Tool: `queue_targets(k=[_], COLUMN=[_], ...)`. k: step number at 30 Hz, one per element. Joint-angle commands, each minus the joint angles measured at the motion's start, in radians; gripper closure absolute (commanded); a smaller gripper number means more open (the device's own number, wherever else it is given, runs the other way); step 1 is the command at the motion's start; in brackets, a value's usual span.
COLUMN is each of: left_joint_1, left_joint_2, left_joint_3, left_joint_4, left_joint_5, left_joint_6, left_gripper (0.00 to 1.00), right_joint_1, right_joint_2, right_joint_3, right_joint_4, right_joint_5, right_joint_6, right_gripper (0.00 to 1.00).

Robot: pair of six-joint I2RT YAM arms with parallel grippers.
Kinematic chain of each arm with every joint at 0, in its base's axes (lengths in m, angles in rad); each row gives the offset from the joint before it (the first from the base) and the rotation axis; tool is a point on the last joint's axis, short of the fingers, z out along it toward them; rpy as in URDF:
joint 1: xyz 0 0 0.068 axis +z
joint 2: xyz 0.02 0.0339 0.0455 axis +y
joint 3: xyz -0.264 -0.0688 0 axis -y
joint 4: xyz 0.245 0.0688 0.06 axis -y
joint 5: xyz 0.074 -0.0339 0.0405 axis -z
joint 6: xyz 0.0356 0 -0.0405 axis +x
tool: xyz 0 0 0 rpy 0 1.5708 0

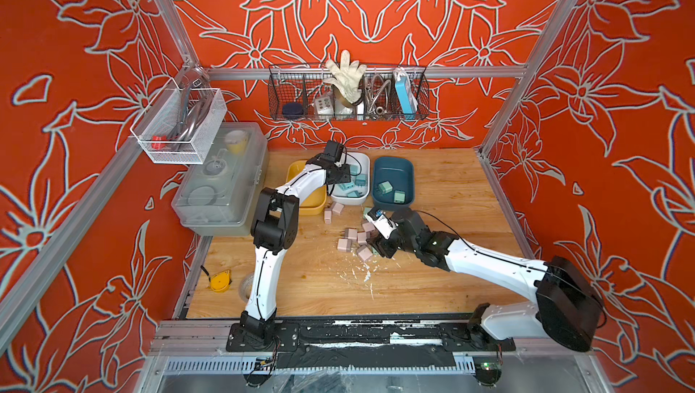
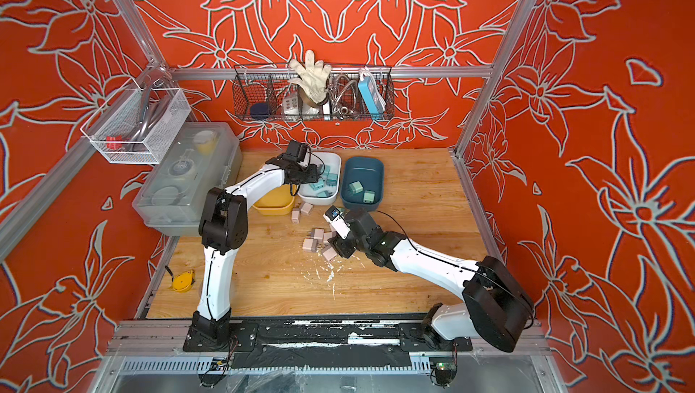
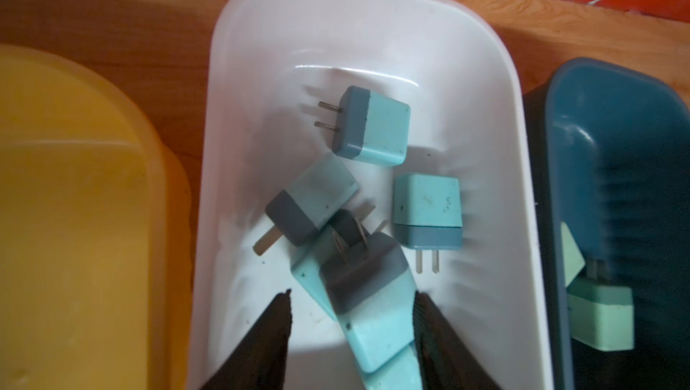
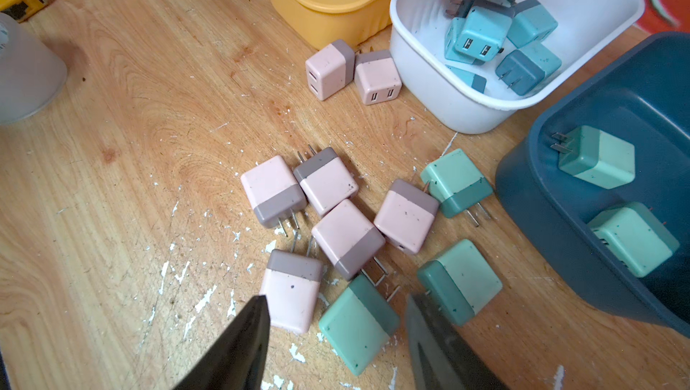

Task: Place the plugs by color into the storage box
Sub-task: Place the plug in the storage box.

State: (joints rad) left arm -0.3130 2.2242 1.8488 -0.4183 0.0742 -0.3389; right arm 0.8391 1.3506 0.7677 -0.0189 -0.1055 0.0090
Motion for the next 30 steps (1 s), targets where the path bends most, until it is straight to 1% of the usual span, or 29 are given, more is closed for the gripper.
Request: queue_targets(k=[1,3,5,8,11,15,19,21,25,27,30], left_joint_1=[0.0,-0.01,-0.018,-0.021,-0.021,-0.021,-0.021,-0.021,-0.021,-0.023,-0.03], left_joint_2=[-0.007,0.001,0.012,0.016,-0.017,-0.07,-0.083,-0.107,-0.212,-0.278,-0.376], left_joint_3=[-0.004,-0.005,0.005,0.01,-0.029,-0.074,-0.057,-0.071,-0.198,-0.26,-0.342], left_joint_4=[-0.013,0.004,0.002,-0.012,0.011,0.039,-0.02,-0.034,0.04,0.064,0.075], left_joint_5=[0.087,0.159,0.206,0.247,0.257,0.251,0.205,0.202,0.197,0.18,0.149], left_joint_6=[-0.006,0.001,0.006,0.0,-0.007,-0.003,0.009,0.012,0.002,0.001,0.014], left_gripper=[0.53,0.54,0.56,0.58,0.58,0.57,0.56,0.56,0.56,0.56,0.56], right_joint_1=[0.003,0.005,0.004,0.005,0.004,0.005,0.003,0.004,0.005,0.001,-0.011], right_joint_2=[-0.002,-0.004,-0.007,-0.016,-0.031,-0.04,-0.042,-0.044,-0.041,-0.033,-0.015], right_joint_3=[0.023,0.022,0.024,0.022,0.015,0.011,0.012,0.012,0.017,0.025,0.036], right_joint_4=[-0.009,-0.009,-0.01,-0.016,-0.012,-0.009,-0.009,-0.013,-0.027,-0.044,-0.06], right_joint_5=[0.006,0.004,0.004,0.008,0.012,0.015,0.019,0.048,0.13,0.185,0.233], right_joint_6=[-0.005,-0.005,-0.005,-0.006,-0.006,-0.003,-0.001,0.006,0.027,0.045,0.08], right_gripper=[0.37,0.37,0.37,0.37,0.37,0.37,0.37,0.37,0.37,0.37,0.38])
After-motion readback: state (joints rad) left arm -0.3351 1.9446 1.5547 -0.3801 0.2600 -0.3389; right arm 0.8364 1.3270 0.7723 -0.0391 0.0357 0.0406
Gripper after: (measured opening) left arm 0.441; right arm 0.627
